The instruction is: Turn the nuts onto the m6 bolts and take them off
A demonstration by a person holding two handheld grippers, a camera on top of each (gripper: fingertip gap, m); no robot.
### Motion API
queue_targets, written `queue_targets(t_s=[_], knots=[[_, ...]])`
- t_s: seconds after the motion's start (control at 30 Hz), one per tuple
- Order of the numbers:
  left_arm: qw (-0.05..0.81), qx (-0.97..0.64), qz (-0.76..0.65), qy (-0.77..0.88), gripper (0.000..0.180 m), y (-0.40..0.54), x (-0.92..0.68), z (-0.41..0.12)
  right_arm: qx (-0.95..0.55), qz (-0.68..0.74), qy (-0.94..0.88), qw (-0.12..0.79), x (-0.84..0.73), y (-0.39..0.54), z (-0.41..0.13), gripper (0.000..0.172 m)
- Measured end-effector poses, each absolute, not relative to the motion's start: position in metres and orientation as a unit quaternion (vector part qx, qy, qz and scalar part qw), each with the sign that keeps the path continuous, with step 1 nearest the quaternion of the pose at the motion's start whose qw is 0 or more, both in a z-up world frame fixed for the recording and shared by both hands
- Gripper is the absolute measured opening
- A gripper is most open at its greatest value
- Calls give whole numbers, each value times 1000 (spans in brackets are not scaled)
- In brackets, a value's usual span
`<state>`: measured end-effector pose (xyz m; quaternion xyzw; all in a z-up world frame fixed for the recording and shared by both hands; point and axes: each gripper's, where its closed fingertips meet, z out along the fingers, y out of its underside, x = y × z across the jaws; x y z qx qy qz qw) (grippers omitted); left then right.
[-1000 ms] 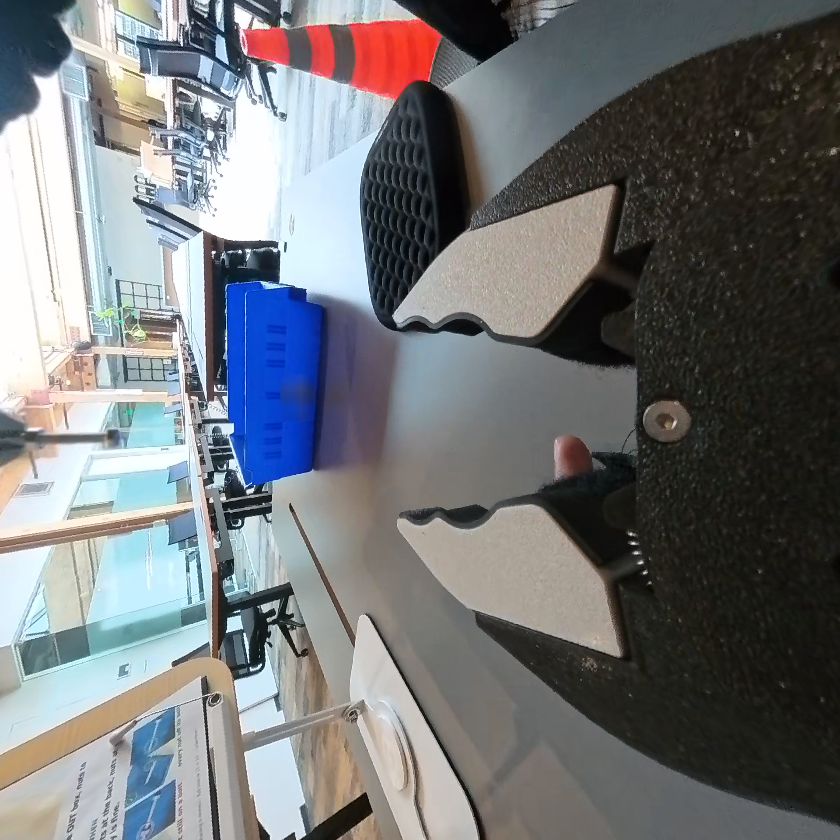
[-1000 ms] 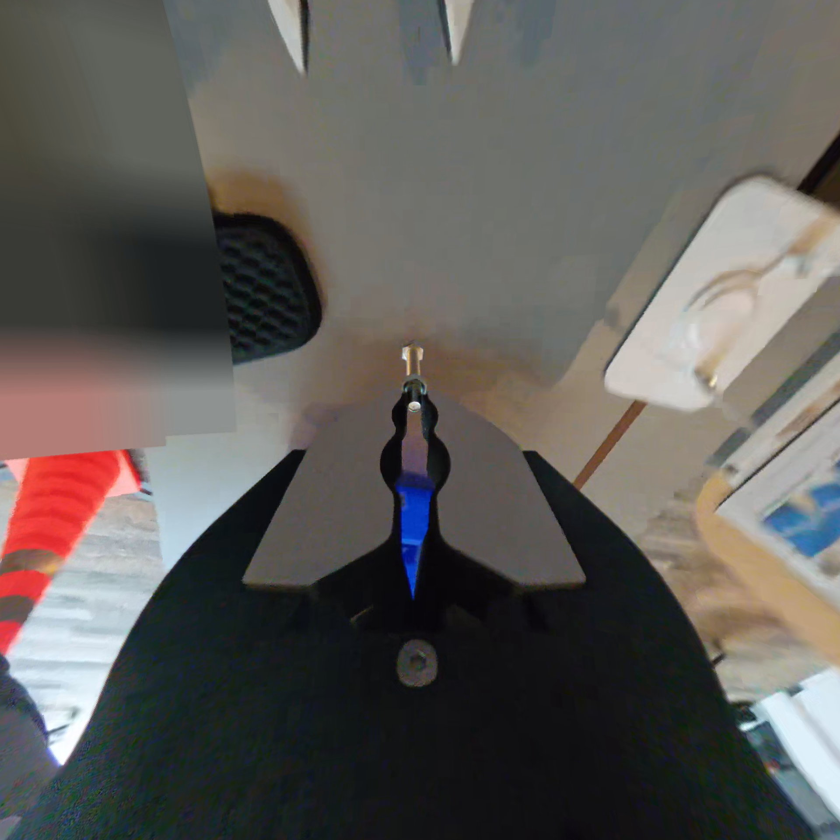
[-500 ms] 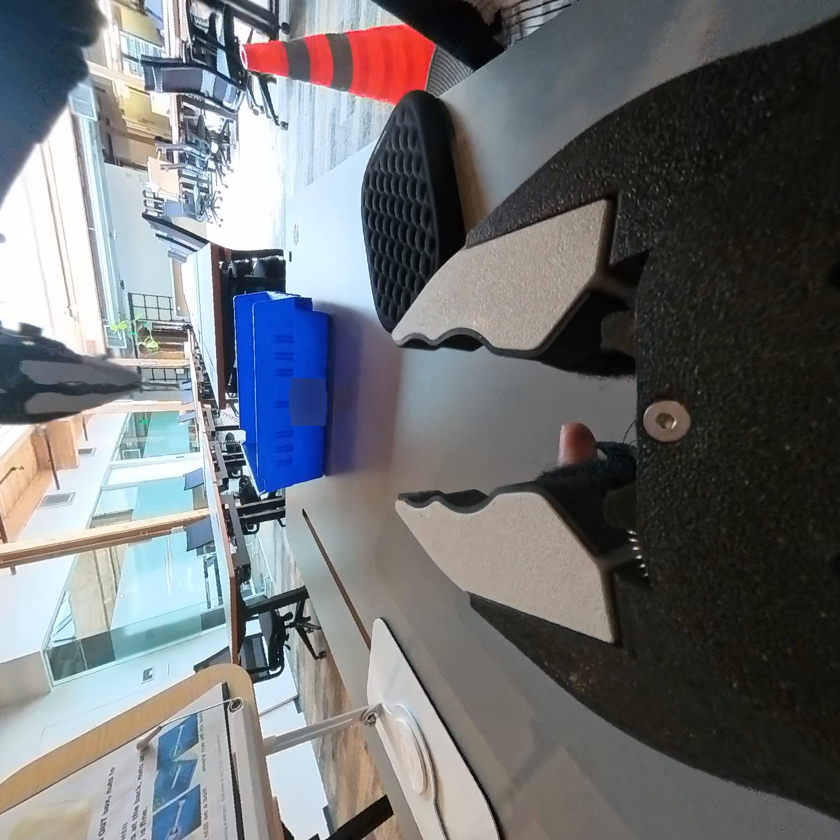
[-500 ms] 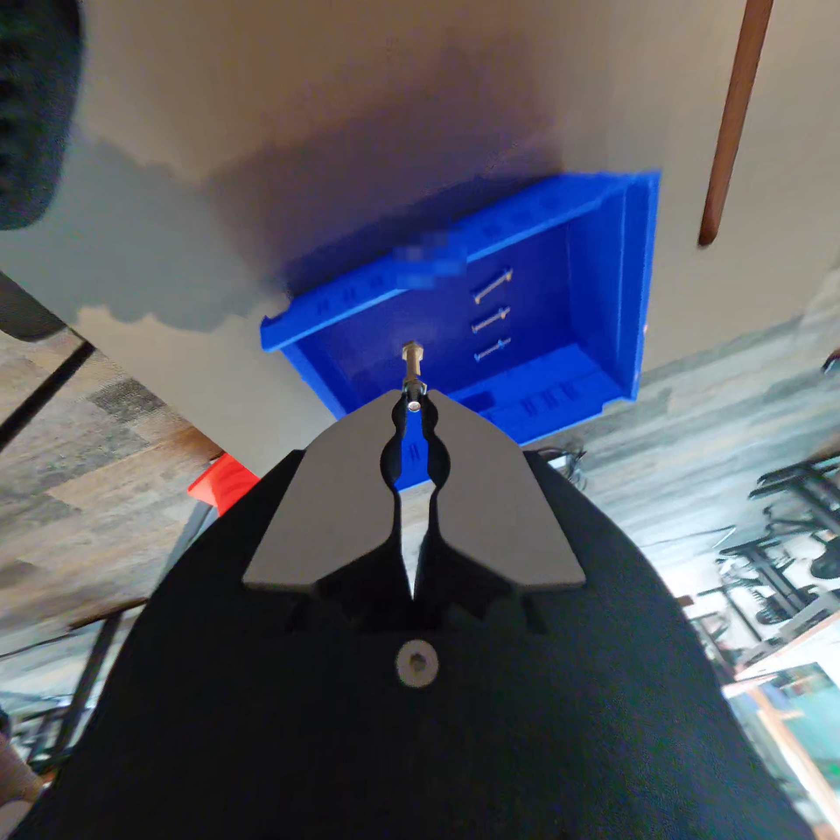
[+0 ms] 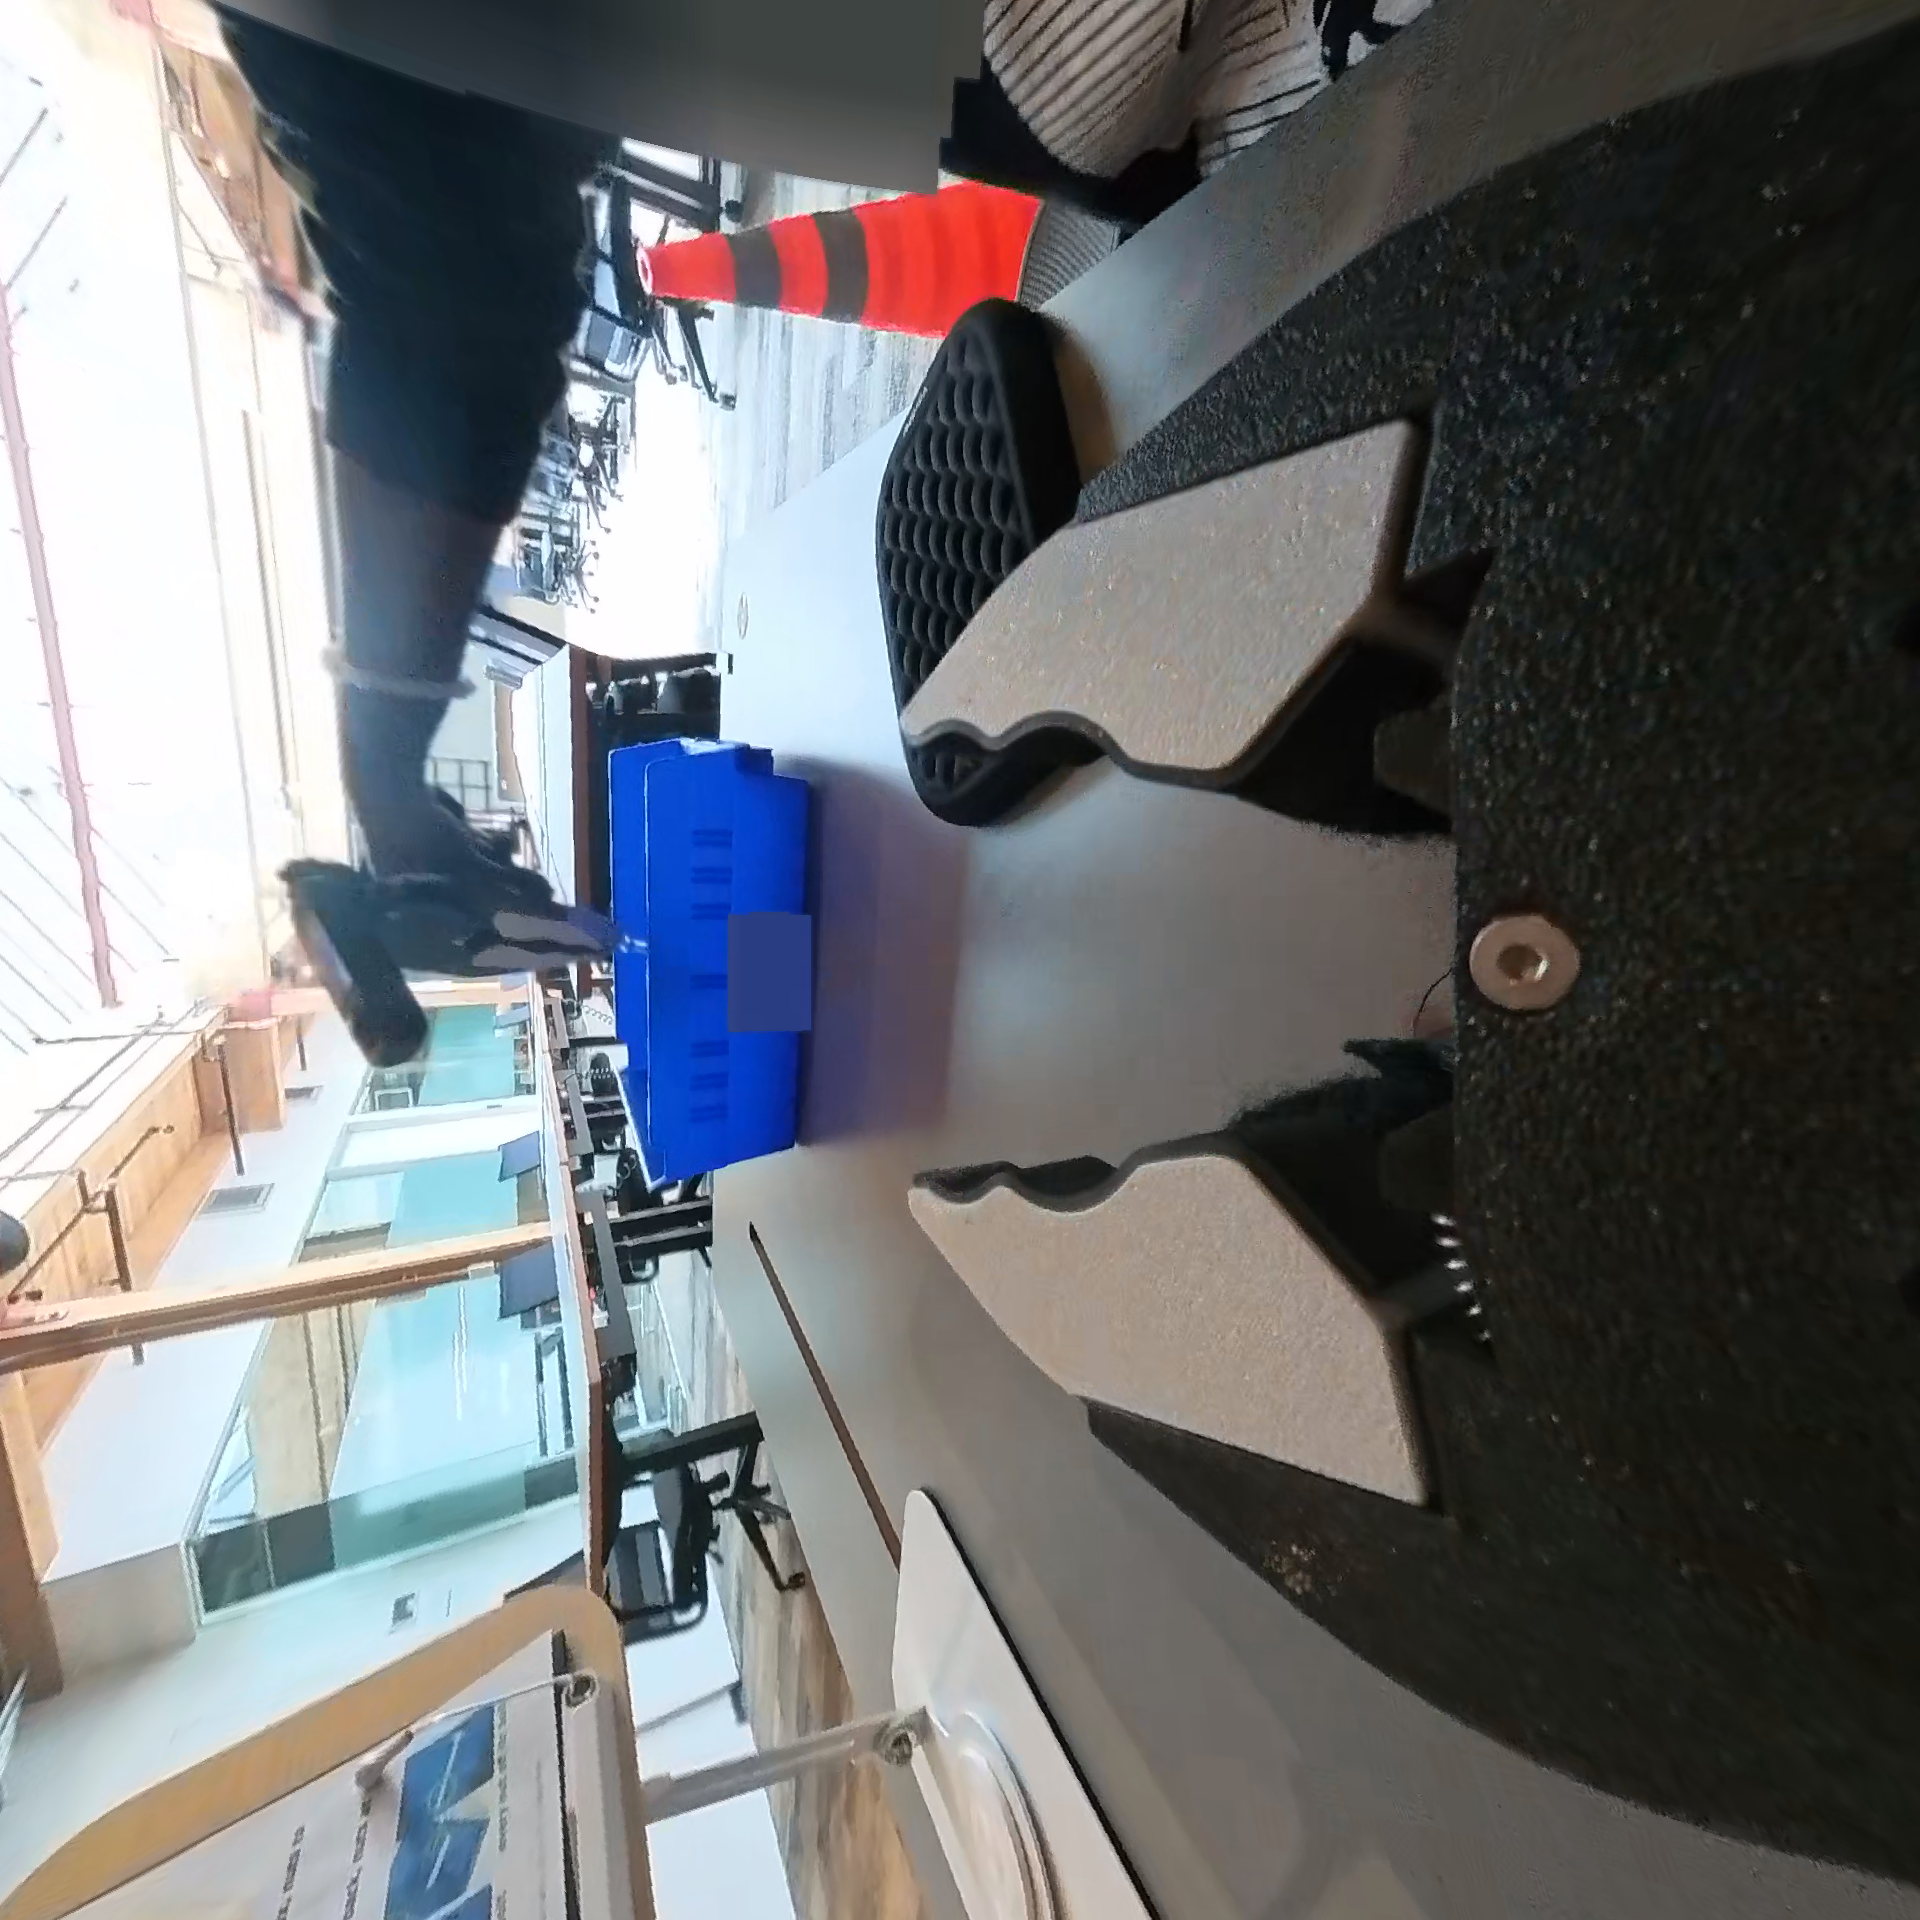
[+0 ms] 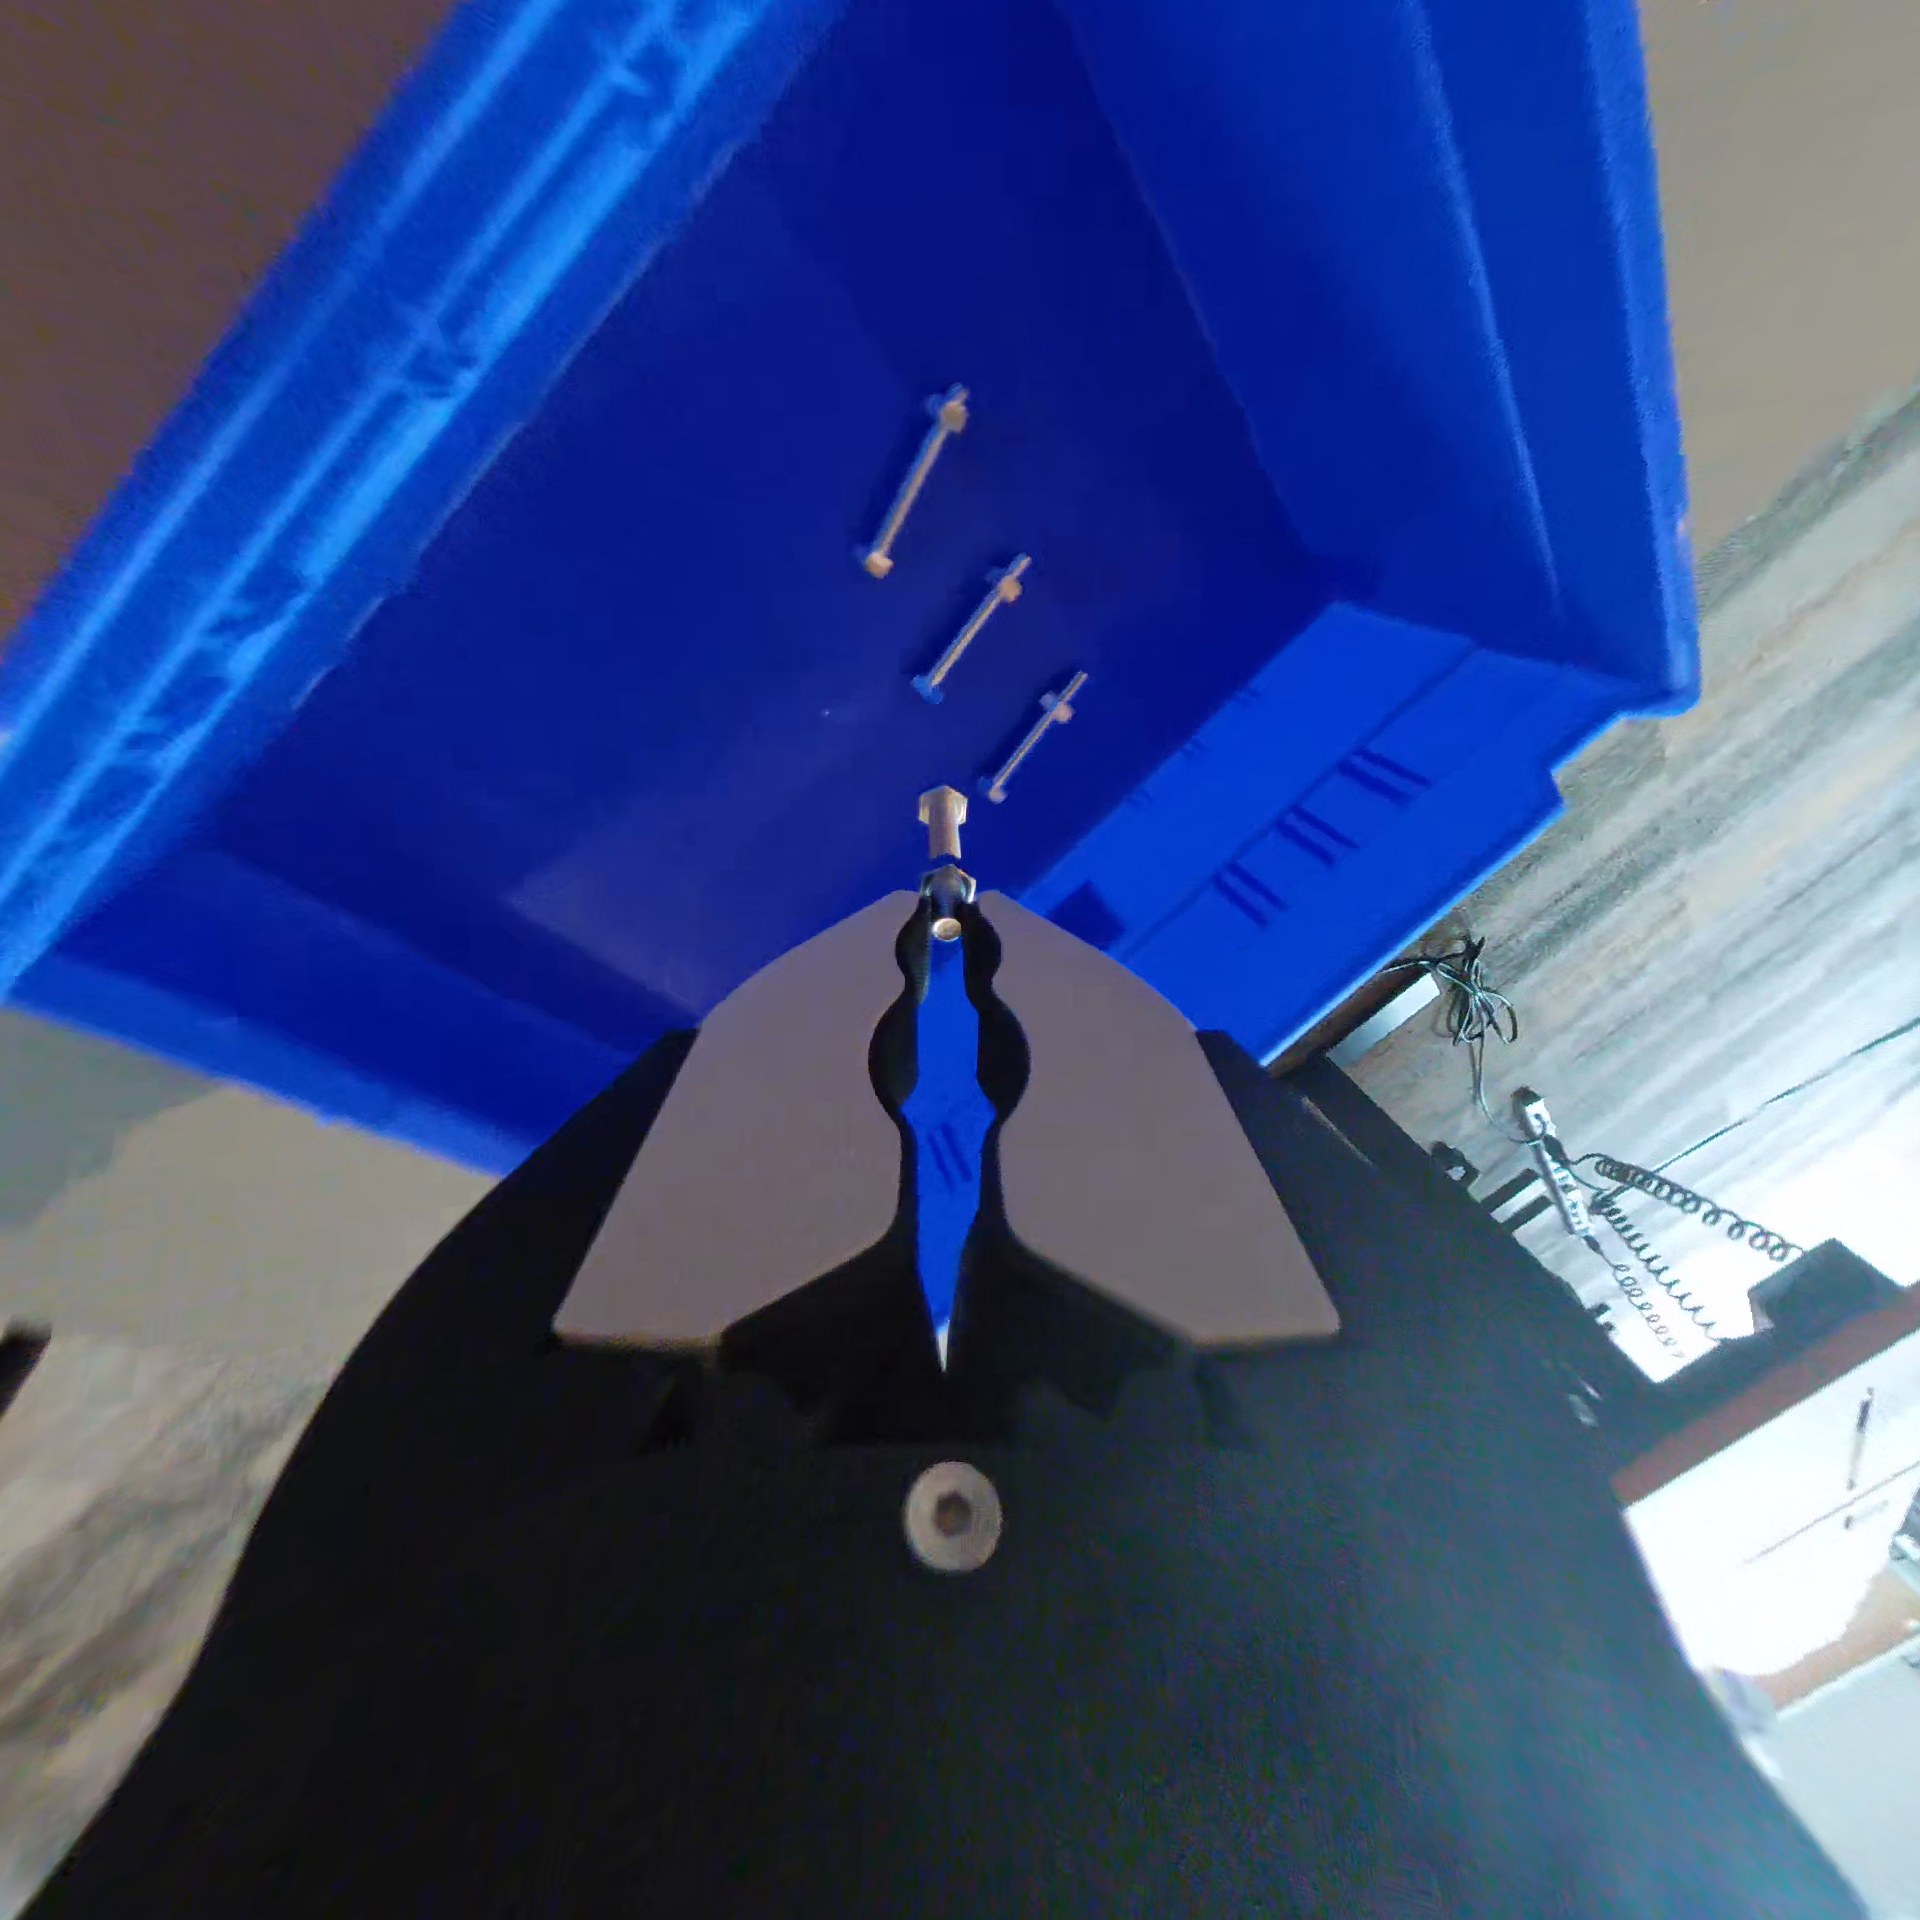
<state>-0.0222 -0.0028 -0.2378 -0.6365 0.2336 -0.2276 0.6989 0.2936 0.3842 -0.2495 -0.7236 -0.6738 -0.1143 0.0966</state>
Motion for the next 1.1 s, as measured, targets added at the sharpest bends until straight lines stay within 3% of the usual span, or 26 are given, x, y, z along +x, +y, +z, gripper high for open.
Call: queue_targets(t_s=[0.43, 0.73, 0.93, 1.1], knots=[[699, -627, -220, 264, 70, -6, -14, -241, -799, -59, -527, 284, 291, 421, -306, 5], [700, -628, -211, 266, 70, -7, -14, -241, -798, -62, -497, 335, 292, 426, -327, 6], [699, -630, -208, 265, 70, -6, -15, -241, -809, -64, -487, 322, 304, 421, -339, 8], [701, -629, -209, 264, 69, -6, -15, -241, -814, -43, -478, 327, 301, 416, -334, 22]])
